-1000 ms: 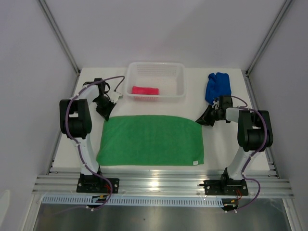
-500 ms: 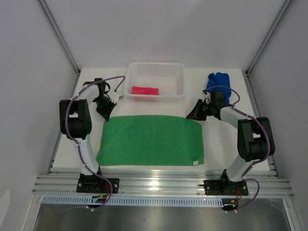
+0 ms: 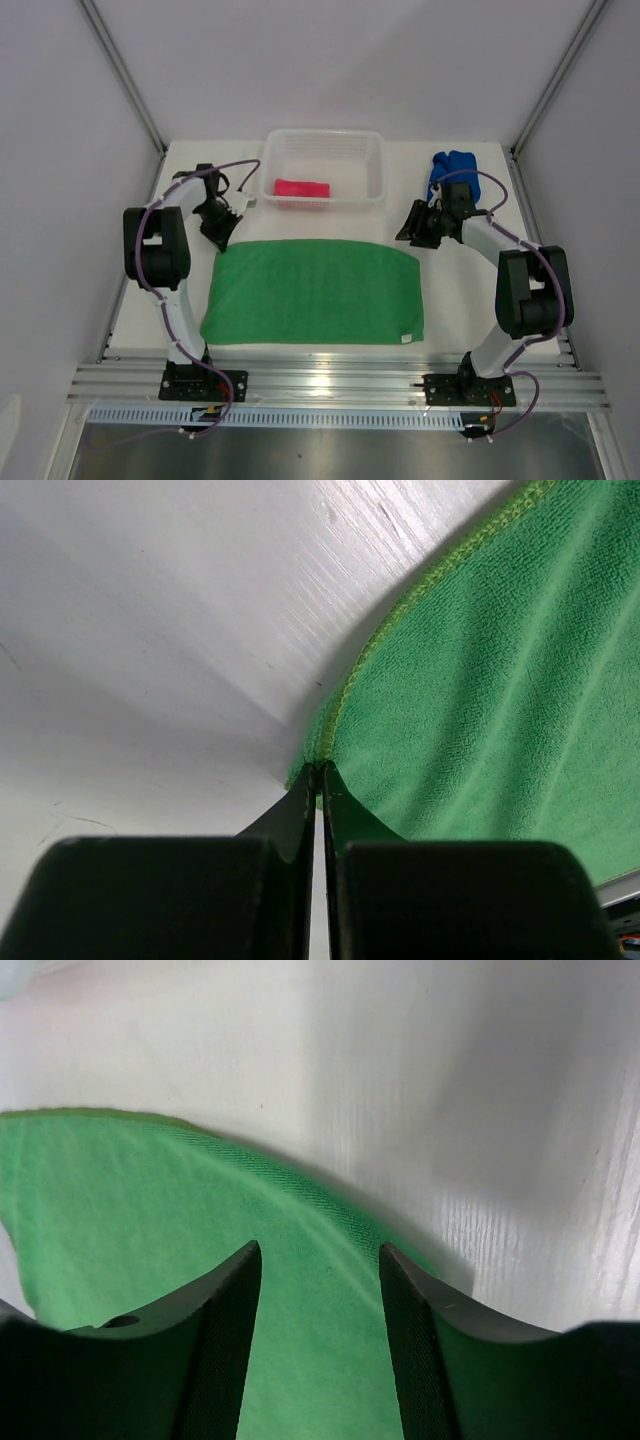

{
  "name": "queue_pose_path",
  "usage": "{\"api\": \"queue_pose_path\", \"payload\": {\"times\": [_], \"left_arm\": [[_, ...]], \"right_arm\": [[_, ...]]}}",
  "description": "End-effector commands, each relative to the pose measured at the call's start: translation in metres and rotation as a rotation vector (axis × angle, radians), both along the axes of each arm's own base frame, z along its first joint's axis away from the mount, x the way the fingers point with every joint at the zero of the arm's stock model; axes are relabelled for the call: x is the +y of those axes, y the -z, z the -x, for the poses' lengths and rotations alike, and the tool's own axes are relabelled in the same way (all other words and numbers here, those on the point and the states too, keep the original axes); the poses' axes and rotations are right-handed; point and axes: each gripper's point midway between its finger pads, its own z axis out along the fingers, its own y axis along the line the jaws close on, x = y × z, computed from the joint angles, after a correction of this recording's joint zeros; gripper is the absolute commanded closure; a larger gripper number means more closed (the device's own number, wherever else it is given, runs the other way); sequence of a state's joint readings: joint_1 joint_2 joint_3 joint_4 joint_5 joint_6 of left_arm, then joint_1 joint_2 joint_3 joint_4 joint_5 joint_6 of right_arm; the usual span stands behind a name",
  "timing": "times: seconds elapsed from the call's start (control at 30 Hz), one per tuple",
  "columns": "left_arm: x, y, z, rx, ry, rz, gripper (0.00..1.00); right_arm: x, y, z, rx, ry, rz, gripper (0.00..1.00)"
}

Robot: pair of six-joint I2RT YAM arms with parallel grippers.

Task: Roll the towels
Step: Fold the towel

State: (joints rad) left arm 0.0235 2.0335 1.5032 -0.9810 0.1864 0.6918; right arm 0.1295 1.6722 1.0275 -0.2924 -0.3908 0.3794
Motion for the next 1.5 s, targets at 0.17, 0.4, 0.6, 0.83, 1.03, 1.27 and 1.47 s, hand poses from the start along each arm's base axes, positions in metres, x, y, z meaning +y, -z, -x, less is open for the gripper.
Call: {"api": "queue_pose_path", "payload": {"times": [0.17, 0.4, 0.6, 0.83, 1.03, 1.27, 1.47], "left_arm": [[0.001, -0.015, -0.003, -0.057, 0.021, -0.011, 0.99], [0.000, -0.016, -0.004, -0.059, 0.024, -0.007, 0.99], [0.000, -0.016, -0.002, -0.057, 0.024, -0.010, 0.99], [0.001, -0.018, -0.005, -0.067, 0.027, -0.009, 0.99], [0.001, -0.017, -0.005, -0.067, 0.025, -0.011, 0.99], [0.003, -0.016, -0.005, -0.067, 0.022, -0.012, 0.99], [0.005, -0.018, -0.005, -0.070, 0.020, -0.017, 0.99]], "right_arm": [[0.005, 0.020, 0.009, 0.046, -0.082, 0.032, 0.46], [0.008, 0.029, 0.016, 0.059, -0.113, 0.055, 0.52], [0.015, 0.026, 0.017, 0.035, -0.135, 0.069, 0.85], [0.020, 0.024, 0.022, 0.025, -0.145, 0.079, 0.99], [0.048, 0.027, 0.040, 0.033, -0.189, 0.065, 1.00], [0.076, 0.036, 0.053, 0.054, -0.210, 0.040, 1.00], [0.087, 0.025, 0.053, 0.030, -0.241, 0.046, 0.93]]}}
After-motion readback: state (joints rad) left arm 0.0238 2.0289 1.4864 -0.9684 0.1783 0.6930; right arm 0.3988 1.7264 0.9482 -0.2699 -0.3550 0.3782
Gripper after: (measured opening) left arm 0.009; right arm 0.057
